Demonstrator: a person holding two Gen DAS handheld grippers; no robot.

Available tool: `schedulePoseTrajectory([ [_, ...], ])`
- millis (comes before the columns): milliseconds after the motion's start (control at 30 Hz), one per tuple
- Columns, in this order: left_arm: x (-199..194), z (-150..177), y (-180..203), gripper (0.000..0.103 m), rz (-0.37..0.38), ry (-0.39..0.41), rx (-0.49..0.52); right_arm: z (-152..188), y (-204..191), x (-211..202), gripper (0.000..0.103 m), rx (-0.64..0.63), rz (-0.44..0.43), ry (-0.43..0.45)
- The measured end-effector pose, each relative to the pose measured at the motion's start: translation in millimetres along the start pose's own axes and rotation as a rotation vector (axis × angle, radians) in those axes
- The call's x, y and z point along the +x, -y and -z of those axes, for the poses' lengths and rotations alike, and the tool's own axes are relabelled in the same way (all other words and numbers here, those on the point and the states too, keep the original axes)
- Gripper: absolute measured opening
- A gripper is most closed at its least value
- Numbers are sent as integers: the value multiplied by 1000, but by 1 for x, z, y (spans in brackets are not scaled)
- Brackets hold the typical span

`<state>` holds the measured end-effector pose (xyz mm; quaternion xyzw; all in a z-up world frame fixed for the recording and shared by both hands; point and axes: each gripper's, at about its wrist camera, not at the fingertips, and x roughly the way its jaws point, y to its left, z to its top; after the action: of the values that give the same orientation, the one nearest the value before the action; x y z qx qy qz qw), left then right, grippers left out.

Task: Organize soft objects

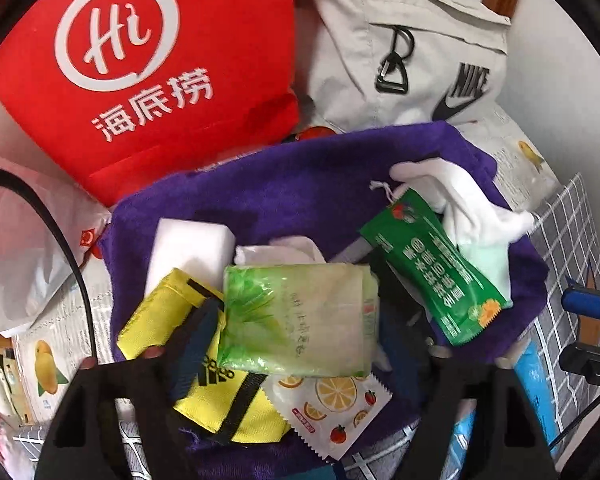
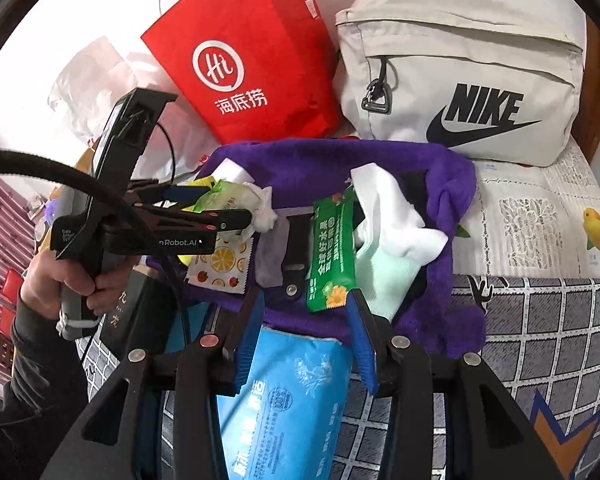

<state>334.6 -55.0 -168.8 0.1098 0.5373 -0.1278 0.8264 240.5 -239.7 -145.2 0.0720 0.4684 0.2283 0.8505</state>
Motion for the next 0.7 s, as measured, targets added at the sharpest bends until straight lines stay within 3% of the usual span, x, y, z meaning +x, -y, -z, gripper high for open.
schedulePoseTrajectory([
  [100, -1, 2, 1, 84, 9, -26, 4, 5, -1, -2, 52, 3, 9, 3],
  [200, -11, 9, -2, 85, 7, -30, -7, 10, -4, -4, 53, -10, 50, 1],
  [333, -41, 21, -11, 85, -9, 13, -28, 14, -13, -9, 60, -32, 106, -16],
  [467, -69, 33, -20, 87, -21, 60, -57, 19, -19, -19, 75, -18, 104, -7],
  [700, -111, 61, -30, 87, -57, 111, -106, 32, -30, -46, 78, 22, 131, 21],
])
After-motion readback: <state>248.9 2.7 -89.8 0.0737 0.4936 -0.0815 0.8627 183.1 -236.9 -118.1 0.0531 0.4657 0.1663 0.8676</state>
